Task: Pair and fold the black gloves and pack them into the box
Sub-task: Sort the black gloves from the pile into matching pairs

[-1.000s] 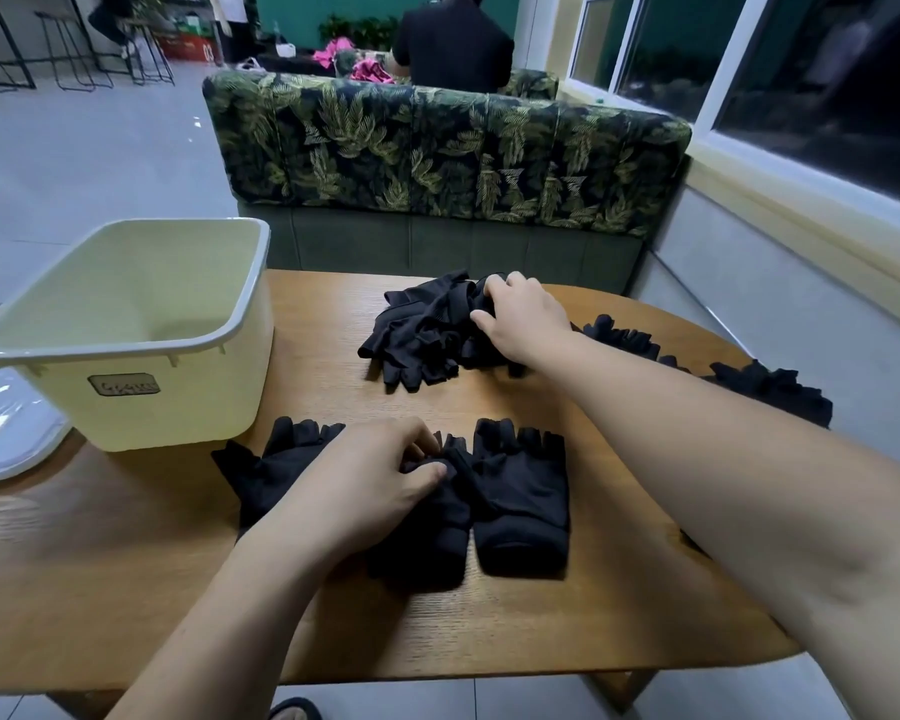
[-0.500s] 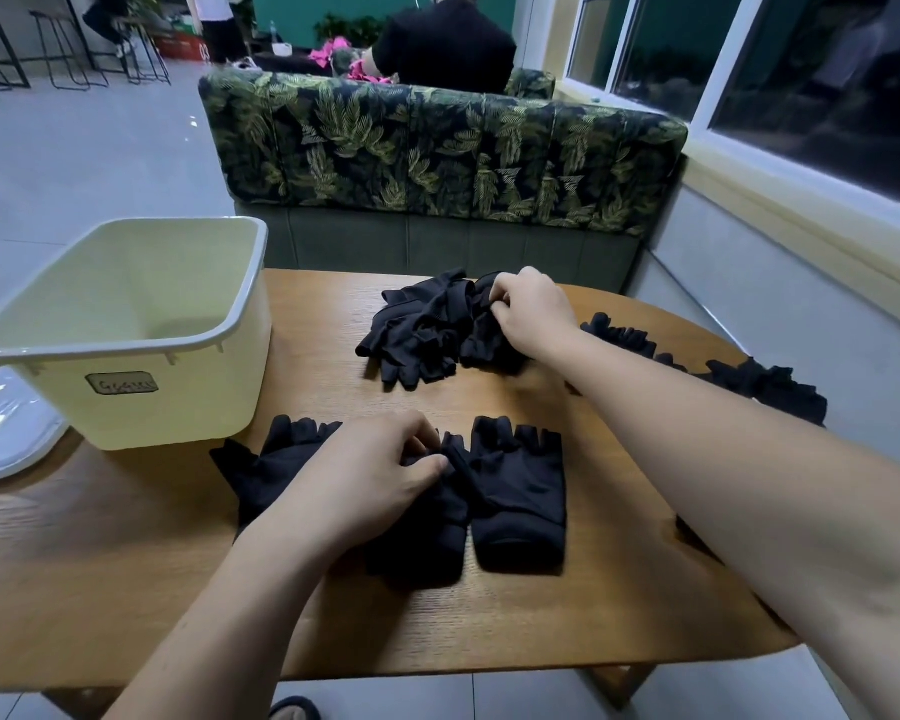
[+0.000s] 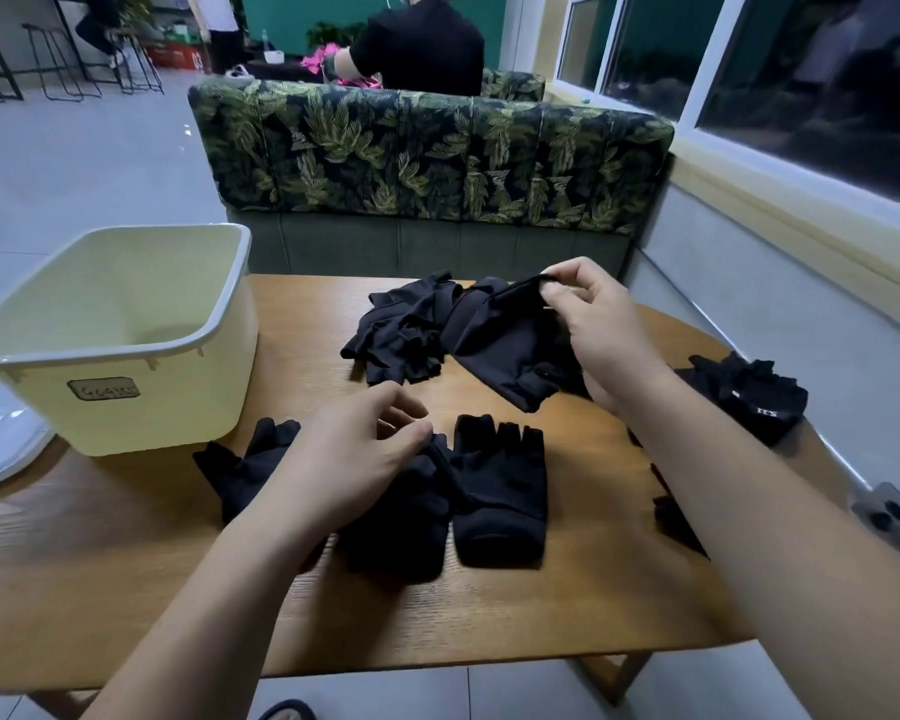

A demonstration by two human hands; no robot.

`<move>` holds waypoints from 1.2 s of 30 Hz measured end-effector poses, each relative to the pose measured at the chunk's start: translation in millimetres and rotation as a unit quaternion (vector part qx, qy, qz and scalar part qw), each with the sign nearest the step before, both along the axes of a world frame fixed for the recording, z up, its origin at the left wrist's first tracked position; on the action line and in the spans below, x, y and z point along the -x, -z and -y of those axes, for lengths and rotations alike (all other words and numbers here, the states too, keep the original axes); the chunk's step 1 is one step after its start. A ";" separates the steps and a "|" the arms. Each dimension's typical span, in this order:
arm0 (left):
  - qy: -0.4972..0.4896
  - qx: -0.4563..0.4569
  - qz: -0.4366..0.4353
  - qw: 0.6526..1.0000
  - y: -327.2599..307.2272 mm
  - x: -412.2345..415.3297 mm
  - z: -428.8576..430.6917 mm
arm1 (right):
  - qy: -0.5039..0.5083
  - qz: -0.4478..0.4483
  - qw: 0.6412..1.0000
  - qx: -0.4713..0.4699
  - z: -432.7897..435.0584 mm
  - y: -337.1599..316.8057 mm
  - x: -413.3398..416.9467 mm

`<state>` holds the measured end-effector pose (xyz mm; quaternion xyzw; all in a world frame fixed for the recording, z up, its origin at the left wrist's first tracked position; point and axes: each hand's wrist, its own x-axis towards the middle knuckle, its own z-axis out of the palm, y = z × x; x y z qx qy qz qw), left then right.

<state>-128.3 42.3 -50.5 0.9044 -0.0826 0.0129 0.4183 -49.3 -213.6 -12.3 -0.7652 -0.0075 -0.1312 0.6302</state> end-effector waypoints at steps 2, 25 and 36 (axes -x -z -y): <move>0.004 0.036 -0.012 0.999 -0.5 -0.2 4.2 | -0.032 -0.020 0.998 -0.055 1.6 -1.8 25.4; 0.058 0.369 -0.150 0.916 -18.0 9.7 31.8 | -0.023 -0.008 0.999 -0.044 22.2 38.5 108.6; -0.003 0.536 -0.151 0.831 -15.9 13.5 45.2 | -0.098 -0.178 0.968 -0.145 -8.9 46.9 118.6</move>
